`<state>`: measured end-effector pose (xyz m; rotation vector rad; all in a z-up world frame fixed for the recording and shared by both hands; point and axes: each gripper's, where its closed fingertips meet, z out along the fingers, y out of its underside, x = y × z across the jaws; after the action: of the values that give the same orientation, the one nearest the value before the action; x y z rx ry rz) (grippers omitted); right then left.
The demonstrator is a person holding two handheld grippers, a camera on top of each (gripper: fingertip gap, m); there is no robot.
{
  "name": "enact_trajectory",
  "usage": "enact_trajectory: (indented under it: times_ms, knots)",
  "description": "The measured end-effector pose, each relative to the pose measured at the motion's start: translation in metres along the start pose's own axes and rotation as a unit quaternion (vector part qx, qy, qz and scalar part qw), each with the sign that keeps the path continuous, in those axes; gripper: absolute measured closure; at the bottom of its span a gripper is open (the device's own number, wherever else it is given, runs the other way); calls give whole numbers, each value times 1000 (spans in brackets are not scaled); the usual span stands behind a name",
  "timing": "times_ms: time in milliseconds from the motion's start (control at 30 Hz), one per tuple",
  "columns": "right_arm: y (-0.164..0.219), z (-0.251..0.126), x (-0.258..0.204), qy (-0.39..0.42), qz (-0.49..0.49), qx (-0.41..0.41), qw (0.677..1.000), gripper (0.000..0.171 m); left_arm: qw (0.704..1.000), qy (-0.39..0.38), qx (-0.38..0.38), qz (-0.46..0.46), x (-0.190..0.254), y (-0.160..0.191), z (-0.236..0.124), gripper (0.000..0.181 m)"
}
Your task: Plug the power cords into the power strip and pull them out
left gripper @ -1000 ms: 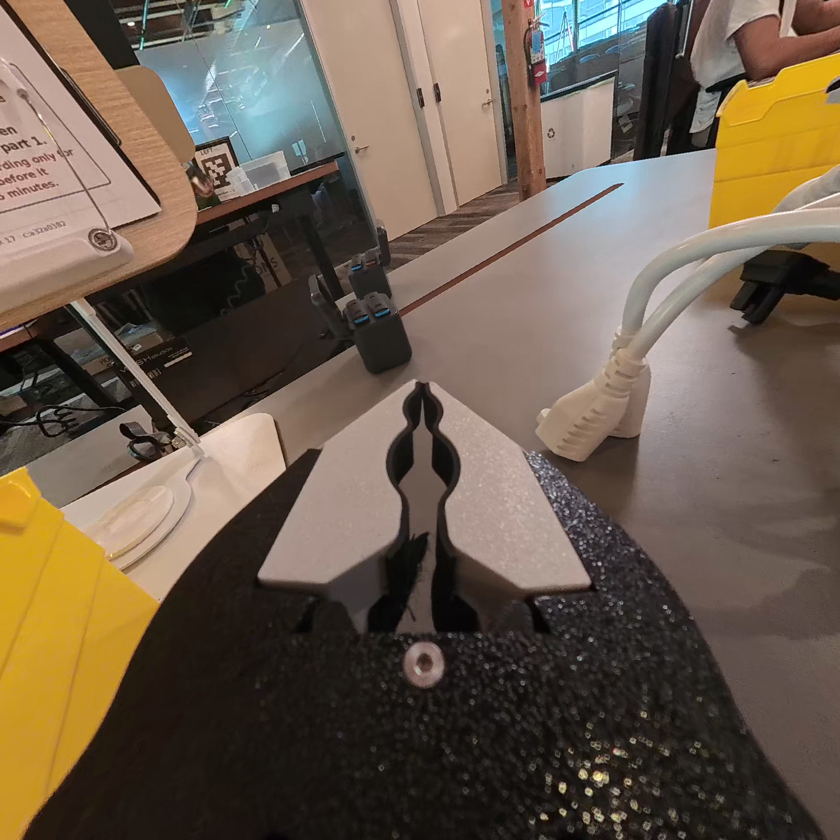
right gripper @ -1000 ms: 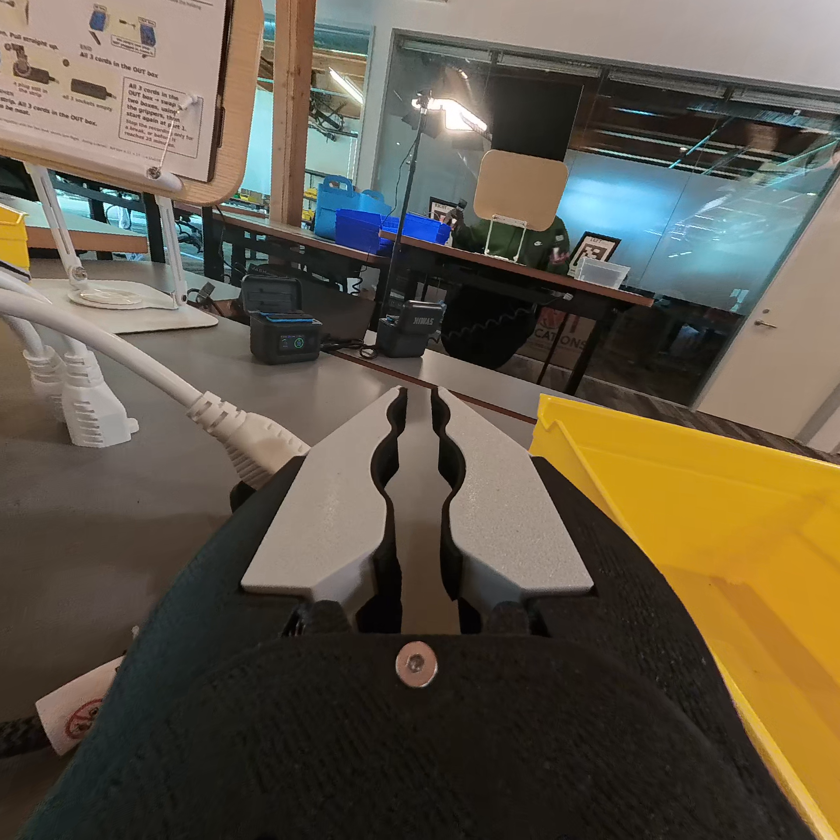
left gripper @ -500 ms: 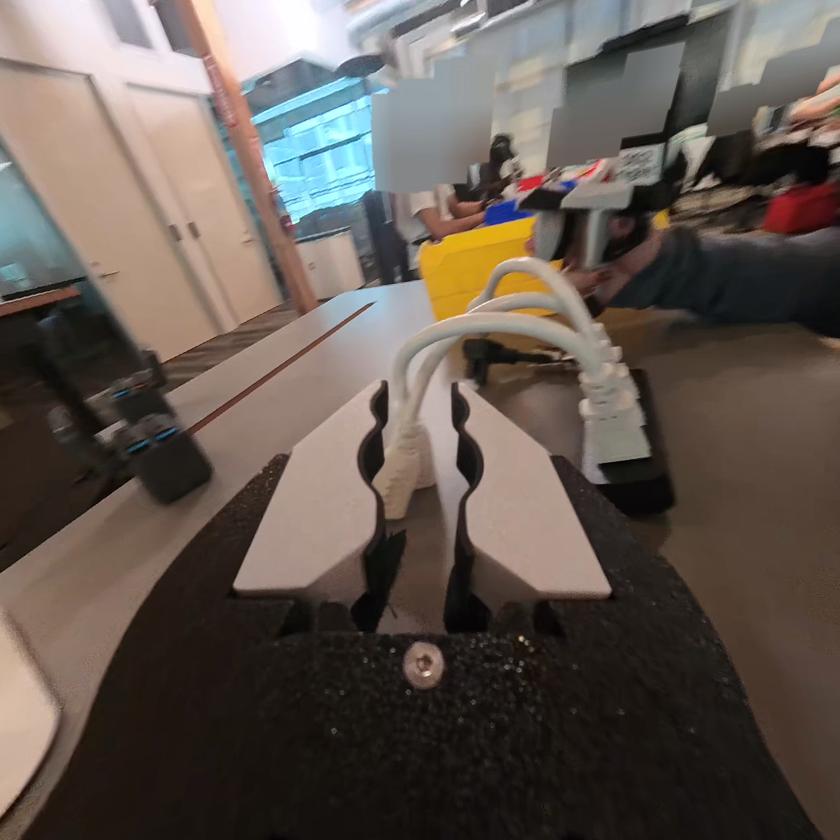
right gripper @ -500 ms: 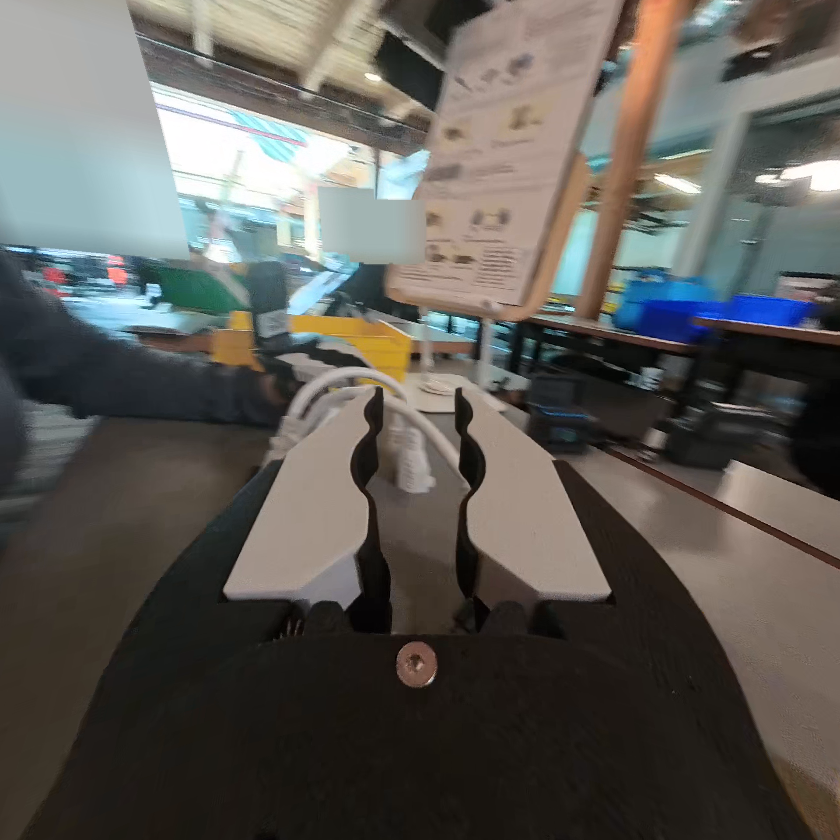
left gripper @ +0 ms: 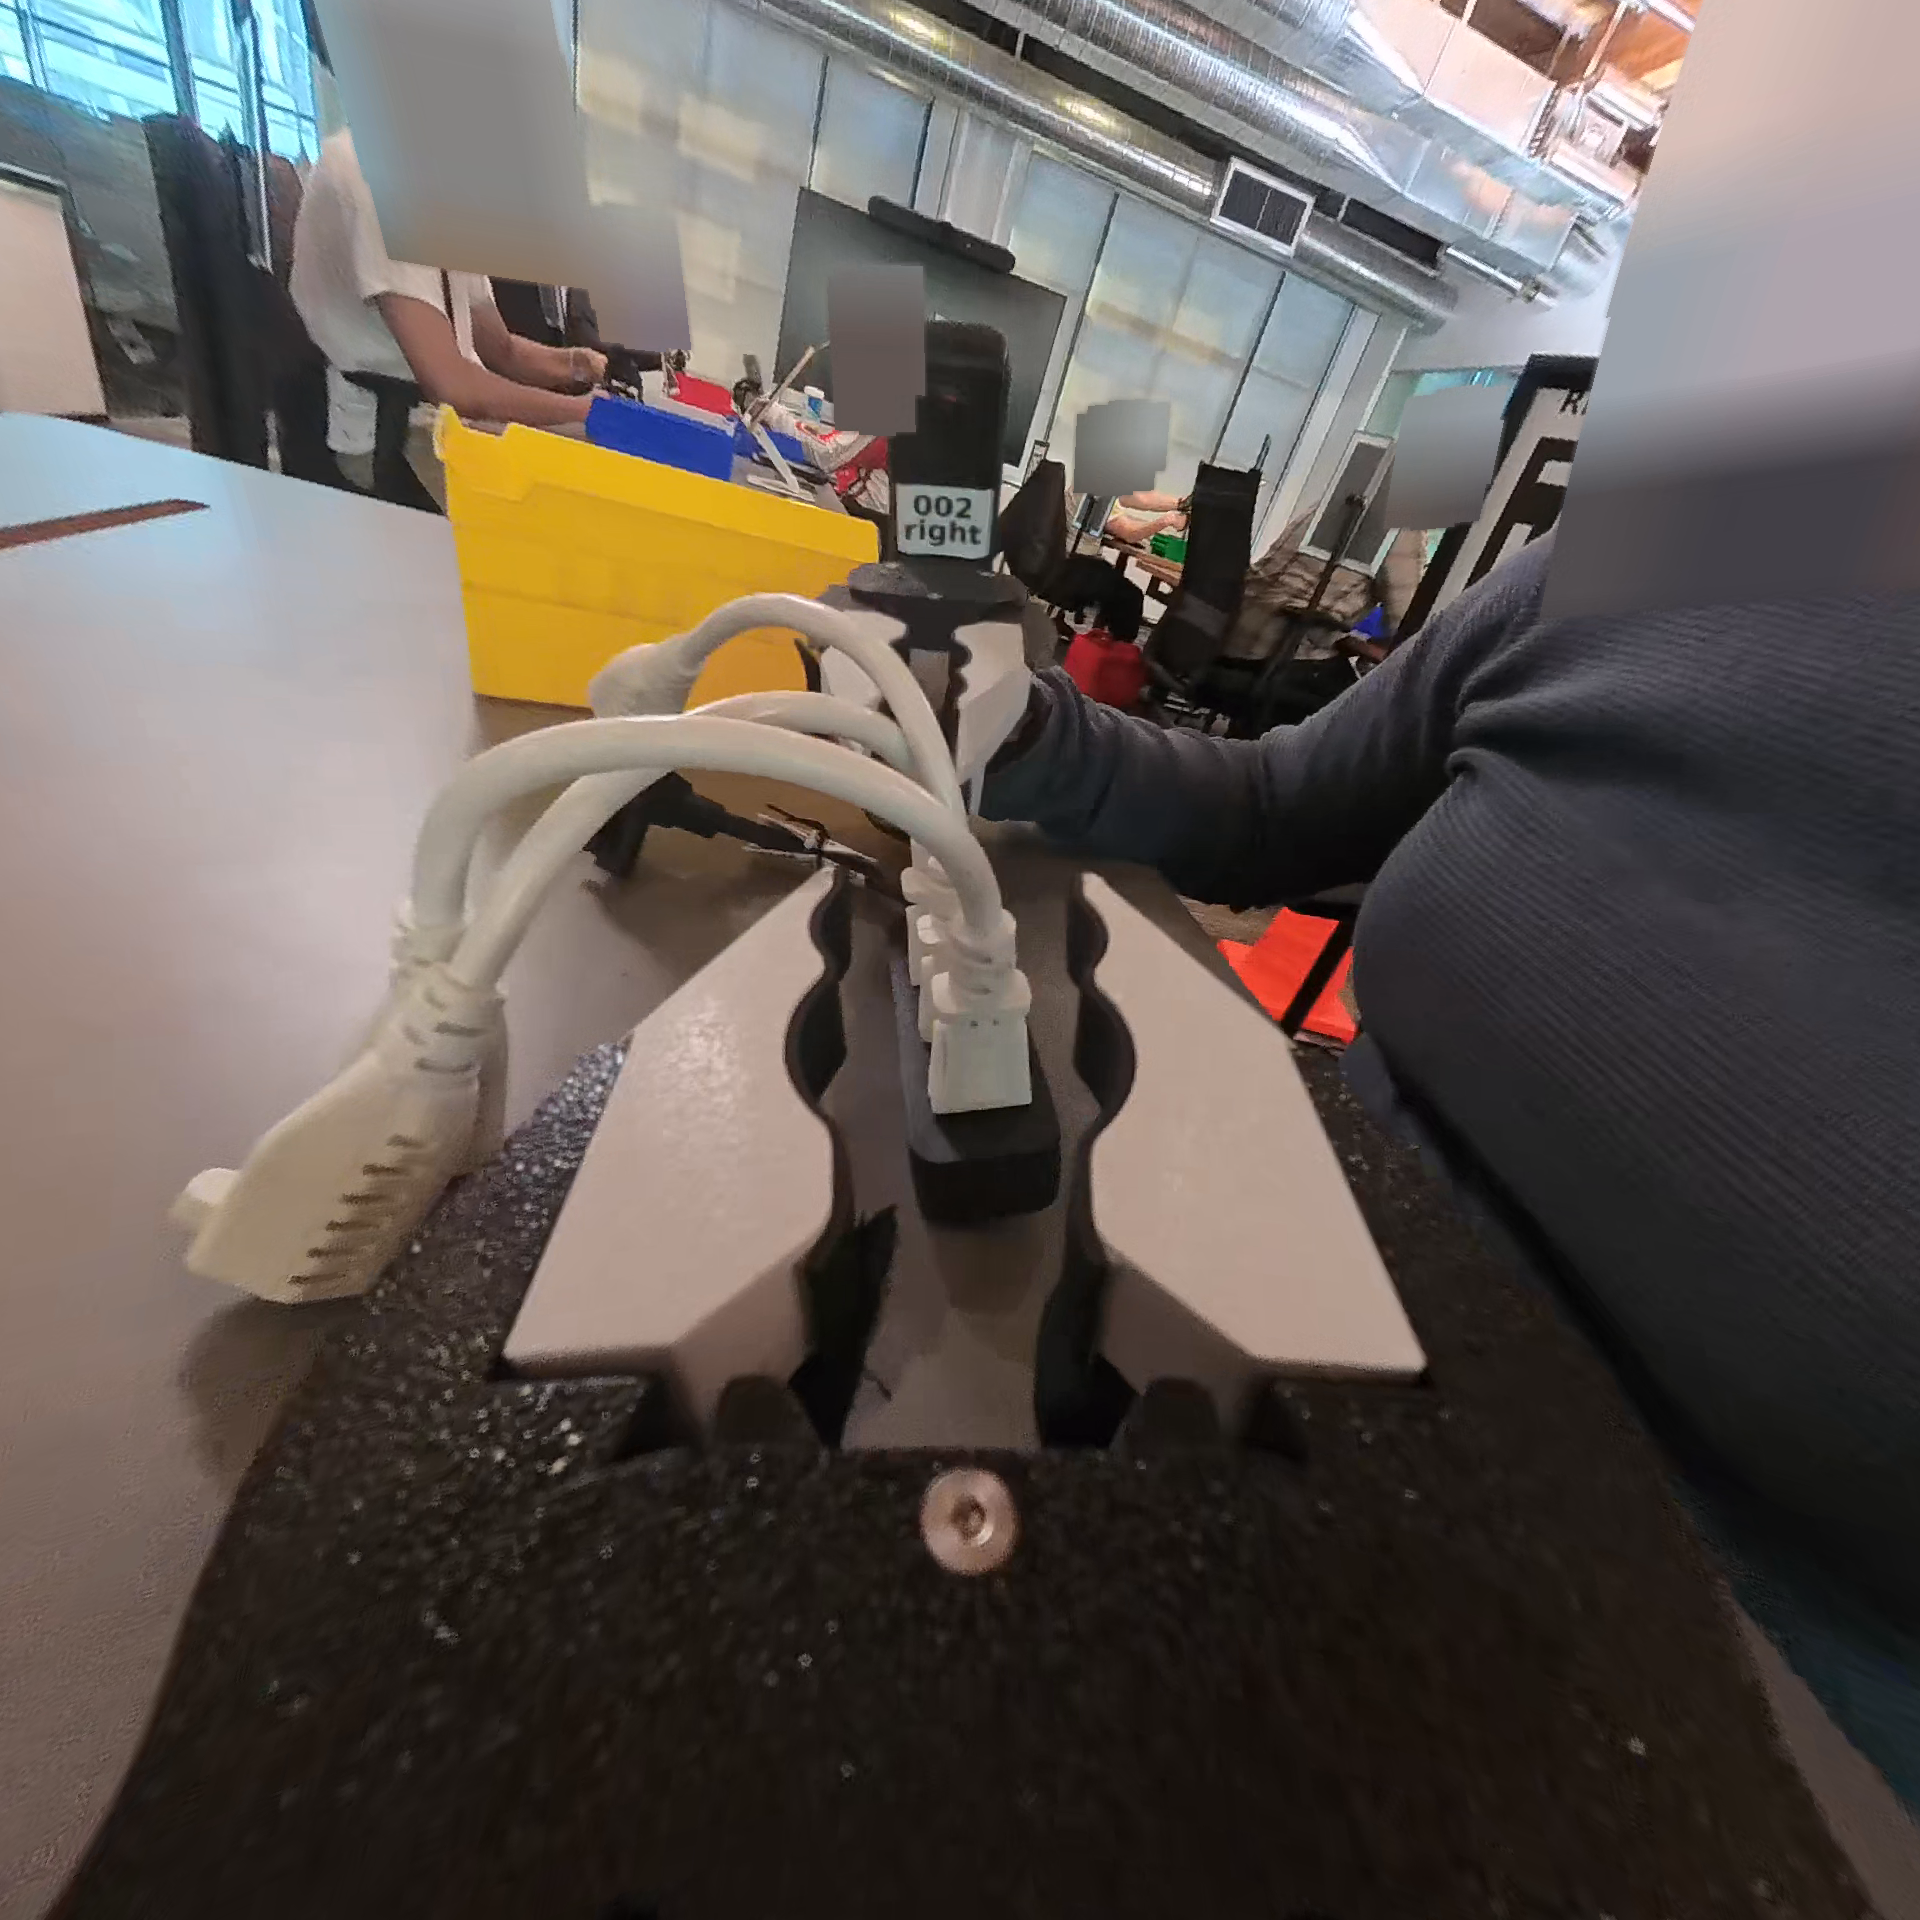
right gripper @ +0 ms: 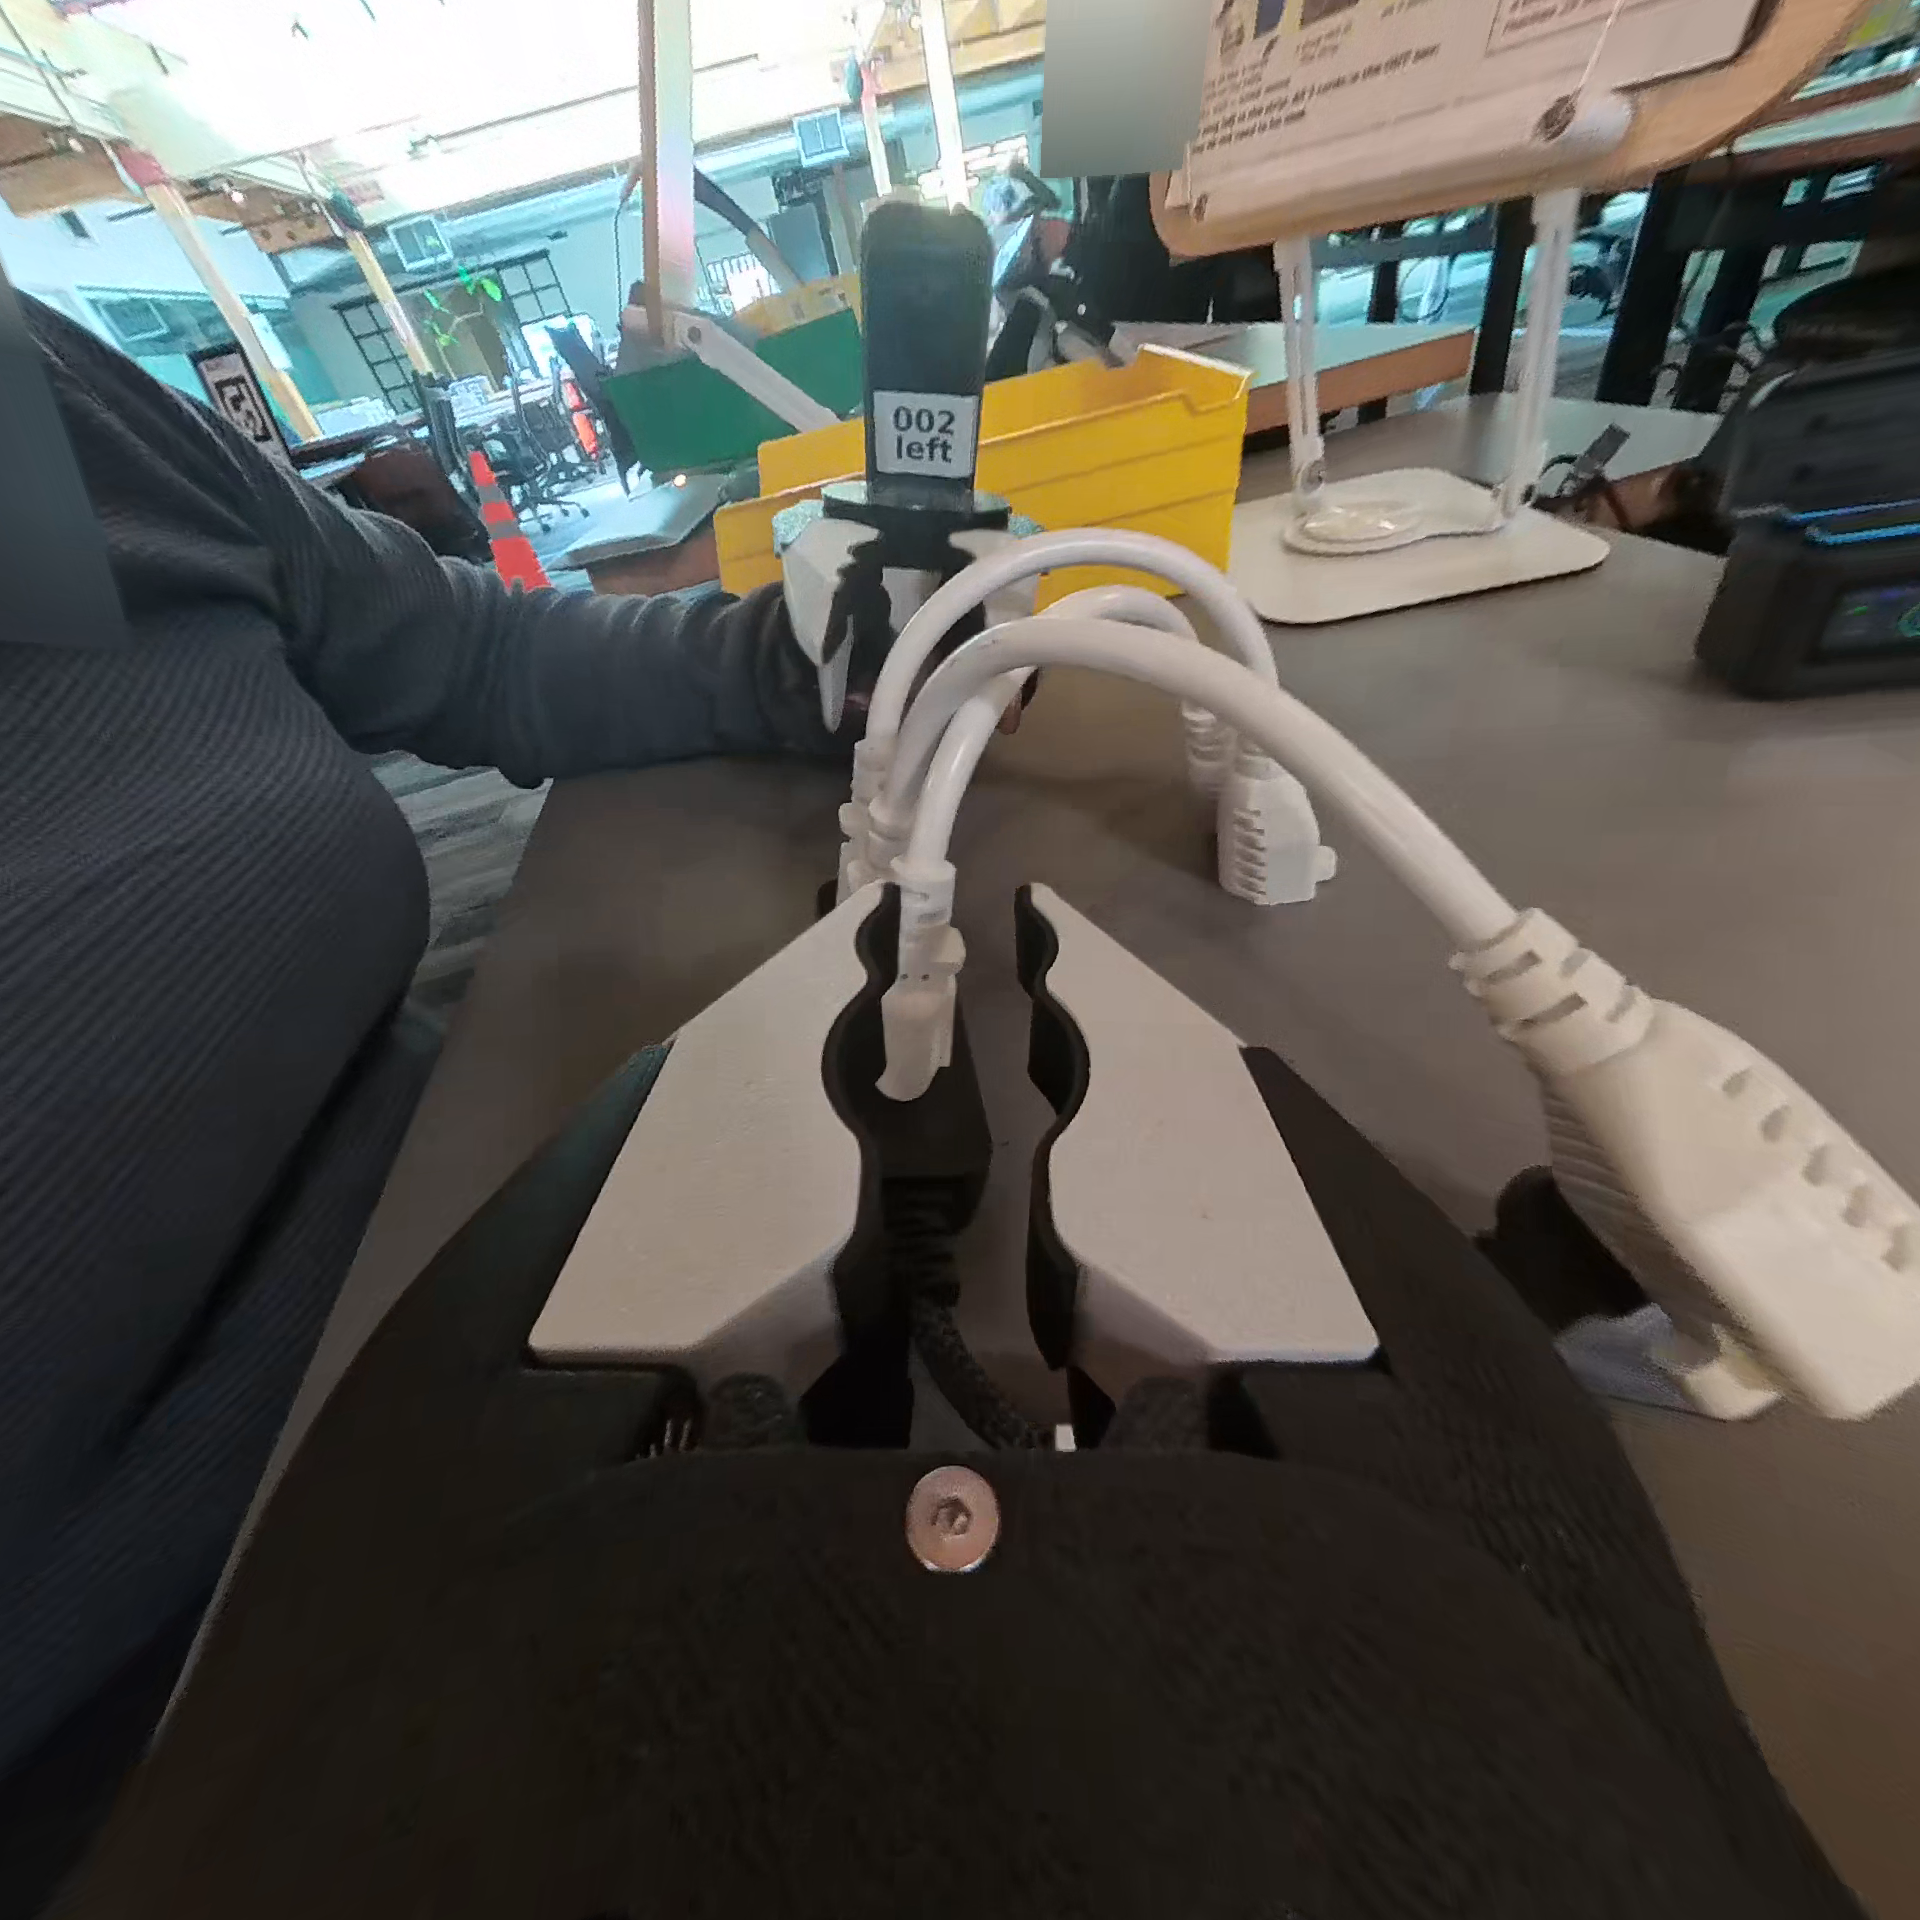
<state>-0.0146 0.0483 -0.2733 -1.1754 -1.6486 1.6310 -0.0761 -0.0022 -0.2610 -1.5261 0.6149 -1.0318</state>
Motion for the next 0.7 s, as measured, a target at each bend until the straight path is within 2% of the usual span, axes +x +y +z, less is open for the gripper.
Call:
enact_trajectory:
  times_ms: [200,400,700]
  knots:
    - [11,12,-5,0,1,-30,1000,149,1000,-8,-21,-15,1,7,10,140]
    - [15,17,-8,-4,-5,-39,999,150,996,-27,-90,9,1,27,23,150]
    - [15,17,-6,2,-2,-37,999,152,997,-15,-82,-4,2,25,22,164]
